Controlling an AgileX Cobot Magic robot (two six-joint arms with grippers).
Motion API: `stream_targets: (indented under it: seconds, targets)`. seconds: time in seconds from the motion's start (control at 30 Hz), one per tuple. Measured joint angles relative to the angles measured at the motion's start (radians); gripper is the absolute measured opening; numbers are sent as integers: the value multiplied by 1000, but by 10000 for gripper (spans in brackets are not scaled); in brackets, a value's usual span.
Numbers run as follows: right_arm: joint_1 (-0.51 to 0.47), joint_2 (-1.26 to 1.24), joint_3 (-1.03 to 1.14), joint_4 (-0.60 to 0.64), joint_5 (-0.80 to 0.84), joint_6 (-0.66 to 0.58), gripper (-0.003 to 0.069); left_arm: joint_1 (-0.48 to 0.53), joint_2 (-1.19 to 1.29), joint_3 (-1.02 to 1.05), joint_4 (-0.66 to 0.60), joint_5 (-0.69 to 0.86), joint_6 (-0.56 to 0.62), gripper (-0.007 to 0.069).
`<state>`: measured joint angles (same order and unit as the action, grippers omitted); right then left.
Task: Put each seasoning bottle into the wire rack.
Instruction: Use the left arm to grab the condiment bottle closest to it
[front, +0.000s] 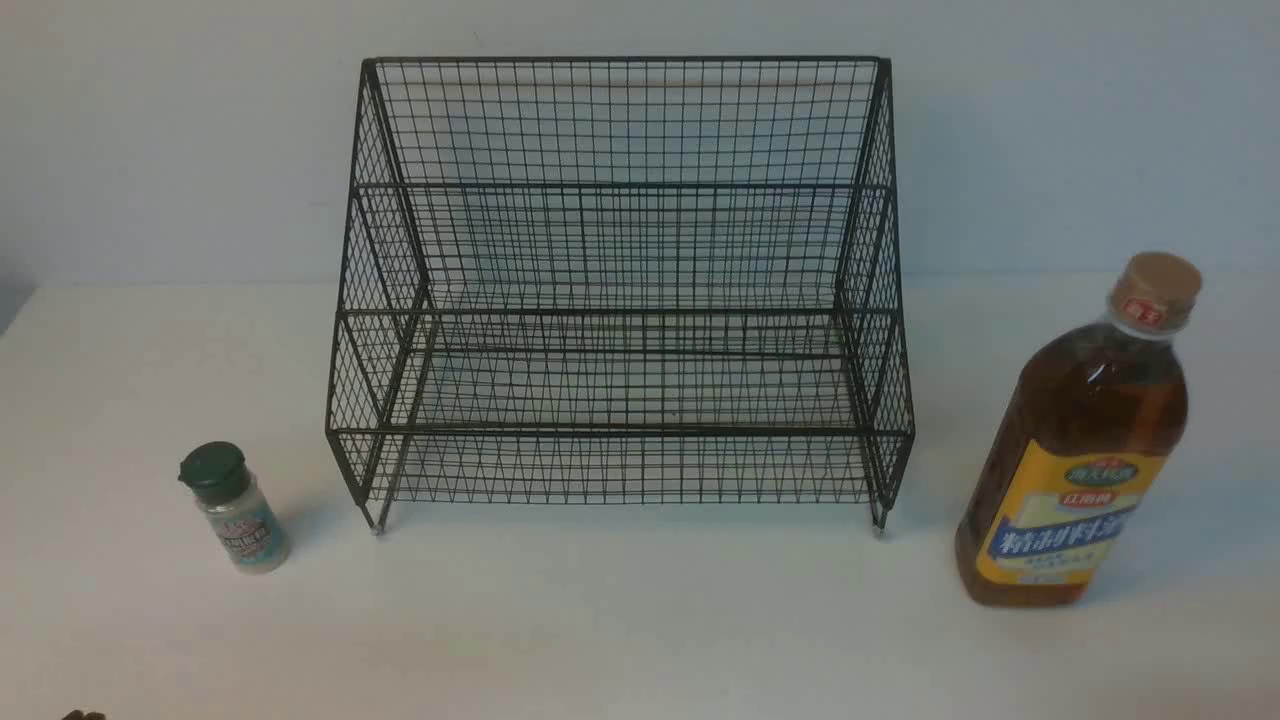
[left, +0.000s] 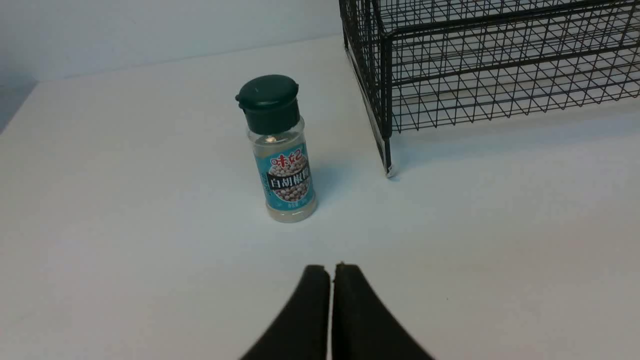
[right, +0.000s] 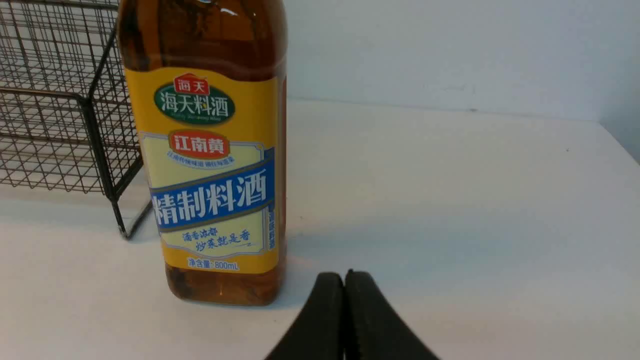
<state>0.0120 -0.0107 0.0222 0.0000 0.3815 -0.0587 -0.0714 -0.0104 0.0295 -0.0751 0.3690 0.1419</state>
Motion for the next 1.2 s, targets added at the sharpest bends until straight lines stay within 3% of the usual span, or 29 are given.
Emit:
stream_targets:
  seconds: [0.9,1.0,1.2]
  targets:
    - [0,0,0,0,0,0,-15,0,0,0,-5,-4,0,-4]
    - [0,0,0,0,0,0,-15,0,0,0,-57,-44,-12,-4]
    - [0,0,0,0,0,0,-15,0,0,0,-321,-276,-51,-4]
